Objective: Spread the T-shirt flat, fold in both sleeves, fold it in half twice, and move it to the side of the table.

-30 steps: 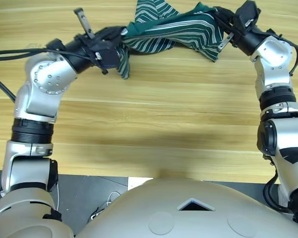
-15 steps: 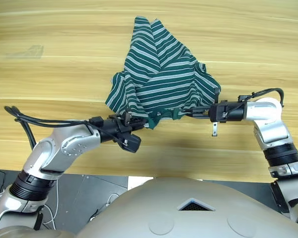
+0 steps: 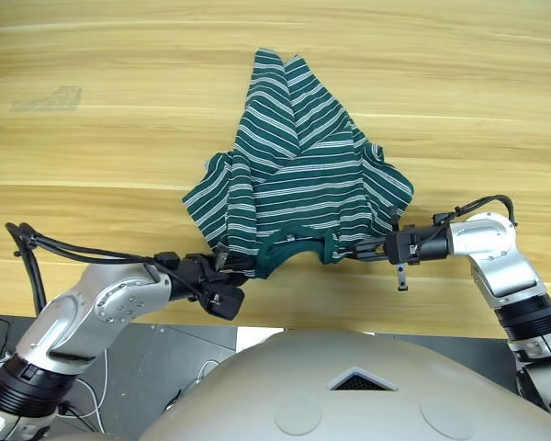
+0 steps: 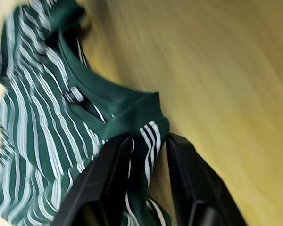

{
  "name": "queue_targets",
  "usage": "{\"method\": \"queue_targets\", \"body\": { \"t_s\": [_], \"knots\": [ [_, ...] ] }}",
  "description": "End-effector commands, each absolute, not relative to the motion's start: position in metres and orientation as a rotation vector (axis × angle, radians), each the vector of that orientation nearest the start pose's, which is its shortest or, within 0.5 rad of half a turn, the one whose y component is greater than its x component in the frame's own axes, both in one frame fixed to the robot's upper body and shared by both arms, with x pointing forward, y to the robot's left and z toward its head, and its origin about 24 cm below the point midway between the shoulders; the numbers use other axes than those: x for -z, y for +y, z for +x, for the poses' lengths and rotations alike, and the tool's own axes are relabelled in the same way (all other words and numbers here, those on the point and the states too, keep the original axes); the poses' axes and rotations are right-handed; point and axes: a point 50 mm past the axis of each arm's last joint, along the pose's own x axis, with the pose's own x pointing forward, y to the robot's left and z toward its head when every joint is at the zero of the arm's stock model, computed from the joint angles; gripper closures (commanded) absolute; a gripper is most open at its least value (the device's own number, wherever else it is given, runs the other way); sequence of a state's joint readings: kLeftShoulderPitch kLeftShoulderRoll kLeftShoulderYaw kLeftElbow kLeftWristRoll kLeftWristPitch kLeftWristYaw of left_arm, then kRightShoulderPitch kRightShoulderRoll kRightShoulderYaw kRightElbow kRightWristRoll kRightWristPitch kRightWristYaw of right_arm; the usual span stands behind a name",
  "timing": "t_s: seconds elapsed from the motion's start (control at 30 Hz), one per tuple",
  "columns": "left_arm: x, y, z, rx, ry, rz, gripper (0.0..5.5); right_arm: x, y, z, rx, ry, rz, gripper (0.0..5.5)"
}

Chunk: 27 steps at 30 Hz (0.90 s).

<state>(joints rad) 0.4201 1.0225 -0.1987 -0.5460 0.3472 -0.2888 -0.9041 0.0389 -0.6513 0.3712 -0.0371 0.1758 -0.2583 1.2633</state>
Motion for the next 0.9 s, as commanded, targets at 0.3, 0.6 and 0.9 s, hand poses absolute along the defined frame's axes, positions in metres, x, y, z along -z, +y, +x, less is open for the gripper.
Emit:
{"method": "queue_targets", "body": {
  "t_s": [0.3,0.6,0.9],
  "knots": [
    [-0.091,0.204,0.12,1.472,0.352,0.83,2.88,-0.05,-0.164,0.152,-1.806,0.374,-0.086,3.73],
    [-0.117,0.23,0.196,0.913,0.046,0.88,2.88,-0.044,-0.176,0.225,-1.329,0.159,-0.387,2.2],
    [-0.087,0.252,0.219,0.773,0.084,1.083,2.88,-0.015,-0.195,0.255,-1.207,0.156,-0.884,0.58]
  ]
}}
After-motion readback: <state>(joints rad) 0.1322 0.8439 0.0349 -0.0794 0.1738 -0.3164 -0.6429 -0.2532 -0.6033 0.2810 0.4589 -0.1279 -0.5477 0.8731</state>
